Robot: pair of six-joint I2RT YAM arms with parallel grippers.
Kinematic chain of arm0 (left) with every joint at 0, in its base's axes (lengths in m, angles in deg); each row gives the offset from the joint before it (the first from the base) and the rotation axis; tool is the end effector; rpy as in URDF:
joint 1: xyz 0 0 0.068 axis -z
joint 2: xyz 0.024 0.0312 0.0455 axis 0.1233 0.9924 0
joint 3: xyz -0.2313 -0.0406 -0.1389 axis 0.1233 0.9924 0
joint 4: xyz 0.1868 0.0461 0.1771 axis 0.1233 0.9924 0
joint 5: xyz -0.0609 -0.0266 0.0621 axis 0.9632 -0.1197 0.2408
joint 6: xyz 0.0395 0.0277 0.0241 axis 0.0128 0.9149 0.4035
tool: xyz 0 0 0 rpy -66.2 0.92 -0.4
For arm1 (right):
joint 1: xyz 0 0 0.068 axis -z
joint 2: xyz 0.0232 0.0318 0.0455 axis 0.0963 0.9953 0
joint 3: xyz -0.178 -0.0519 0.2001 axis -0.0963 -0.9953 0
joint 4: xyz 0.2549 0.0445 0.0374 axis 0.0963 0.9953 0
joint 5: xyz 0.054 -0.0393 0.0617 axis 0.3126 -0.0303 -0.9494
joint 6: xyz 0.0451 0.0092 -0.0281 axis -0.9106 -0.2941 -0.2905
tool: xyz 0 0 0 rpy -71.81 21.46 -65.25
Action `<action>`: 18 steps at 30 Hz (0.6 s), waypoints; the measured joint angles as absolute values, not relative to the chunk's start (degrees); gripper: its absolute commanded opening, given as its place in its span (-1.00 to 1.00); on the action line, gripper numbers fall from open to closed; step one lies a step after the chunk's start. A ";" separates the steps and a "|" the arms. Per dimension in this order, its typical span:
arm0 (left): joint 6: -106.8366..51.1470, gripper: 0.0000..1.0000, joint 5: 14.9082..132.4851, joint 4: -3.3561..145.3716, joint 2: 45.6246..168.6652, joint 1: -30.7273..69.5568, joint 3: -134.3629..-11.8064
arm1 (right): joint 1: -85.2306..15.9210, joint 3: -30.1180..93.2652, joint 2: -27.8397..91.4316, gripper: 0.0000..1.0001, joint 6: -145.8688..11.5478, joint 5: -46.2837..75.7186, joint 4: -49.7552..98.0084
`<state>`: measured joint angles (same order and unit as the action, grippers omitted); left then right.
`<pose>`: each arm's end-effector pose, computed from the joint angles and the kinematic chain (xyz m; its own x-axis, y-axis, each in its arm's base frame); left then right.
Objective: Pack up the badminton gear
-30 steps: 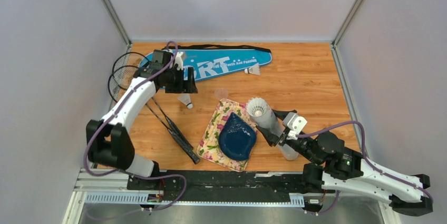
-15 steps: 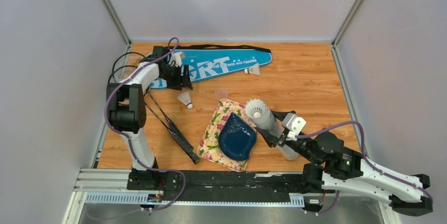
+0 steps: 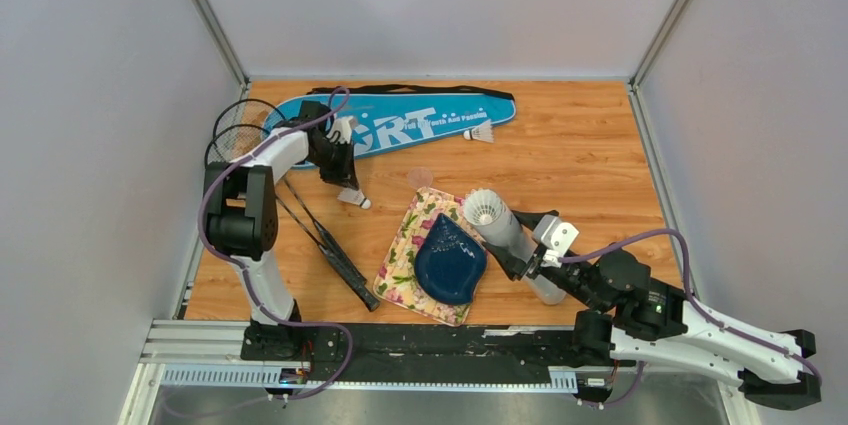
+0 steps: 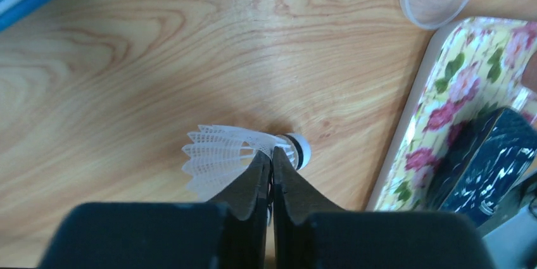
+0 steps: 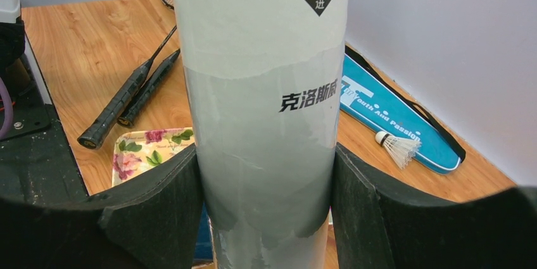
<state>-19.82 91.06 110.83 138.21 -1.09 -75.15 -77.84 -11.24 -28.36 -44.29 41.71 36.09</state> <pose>0.3668 -0.0540 0.1870 -0.9475 0.0432 -0.3168 0.1831 0.8856 -0.4268 0.0442 0.0997 0.3157 0.2175 -0.1772 -0.9598 -0.7680 0.5758 -0.2803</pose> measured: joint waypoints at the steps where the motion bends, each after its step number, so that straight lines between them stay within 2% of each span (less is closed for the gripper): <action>1: -19.90 -1.00 90.17 111.13 138.04 -0.58 -75.09 | -77.84 -11.24 -28.29 -0.41 -44.29 41.71 36.07; 6: -21.41 -1.00 87.06 112.92 134.54 1.19 -74.65 | -77.84 -11.24 -27.99 -0.41 -44.29 41.73 35.96; 11: -26.02 -1.00 86.34 113.67 120.71 4.66 -74.48 | -77.84 -11.24 -26.80 -0.42 -44.27 41.76 35.26; 18: -29.61 -1.00 88.31 100.73 95.55 24.84 -76.44 | -77.84 -11.46 -26.04 -0.41 -44.25 42.50 34.06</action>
<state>-29.61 88.31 100.73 95.55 24.84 -76.44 -77.84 -11.46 -26.04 -44.25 42.50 34.06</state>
